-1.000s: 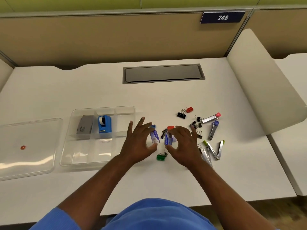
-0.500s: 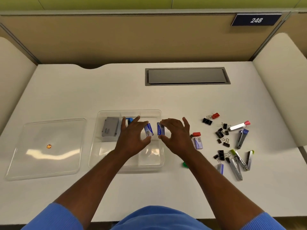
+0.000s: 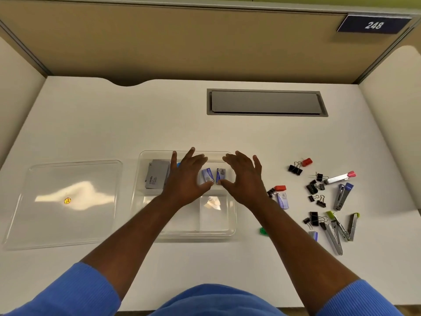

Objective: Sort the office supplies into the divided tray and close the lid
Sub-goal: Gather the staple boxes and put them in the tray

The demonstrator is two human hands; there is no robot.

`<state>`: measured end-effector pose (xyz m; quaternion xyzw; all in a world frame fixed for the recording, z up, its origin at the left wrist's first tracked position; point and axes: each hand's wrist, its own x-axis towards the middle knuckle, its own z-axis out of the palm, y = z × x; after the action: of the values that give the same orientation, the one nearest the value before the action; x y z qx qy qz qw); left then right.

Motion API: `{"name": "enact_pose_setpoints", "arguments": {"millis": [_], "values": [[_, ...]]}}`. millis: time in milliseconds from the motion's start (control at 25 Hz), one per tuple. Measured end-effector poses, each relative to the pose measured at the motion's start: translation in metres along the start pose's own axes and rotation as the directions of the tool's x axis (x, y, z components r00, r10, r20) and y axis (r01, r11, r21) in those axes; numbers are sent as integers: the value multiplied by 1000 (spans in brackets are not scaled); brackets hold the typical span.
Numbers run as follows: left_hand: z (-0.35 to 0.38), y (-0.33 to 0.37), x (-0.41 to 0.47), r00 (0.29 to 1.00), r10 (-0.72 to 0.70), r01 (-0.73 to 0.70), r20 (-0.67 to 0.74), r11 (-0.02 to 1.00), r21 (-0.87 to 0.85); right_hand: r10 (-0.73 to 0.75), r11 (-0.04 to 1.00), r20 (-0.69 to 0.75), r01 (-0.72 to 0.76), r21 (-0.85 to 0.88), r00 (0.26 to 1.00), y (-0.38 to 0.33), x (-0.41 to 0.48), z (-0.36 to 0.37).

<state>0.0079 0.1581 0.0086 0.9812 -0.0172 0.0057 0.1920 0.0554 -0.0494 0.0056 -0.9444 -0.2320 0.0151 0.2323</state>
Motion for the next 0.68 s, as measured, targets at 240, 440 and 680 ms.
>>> {"name": "enact_pose_setpoints", "arguments": {"millis": [240, 440, 680], "values": [[7, 16, -9, 999, 31, -32, 43, 999, 22, 28, 1000, -17, -28, 5, 999, 11, -26, -10], [21, 44, -25, 996, 77, -77, 35, 997, 0, 65, 997, -74, -62, 35, 995, 28, -65, -20], [33, 89, -41, 981, 174, -171, 88, 984, -48, 179, 983, -76, -177, 39, 981, 56, -123, -35]]}}
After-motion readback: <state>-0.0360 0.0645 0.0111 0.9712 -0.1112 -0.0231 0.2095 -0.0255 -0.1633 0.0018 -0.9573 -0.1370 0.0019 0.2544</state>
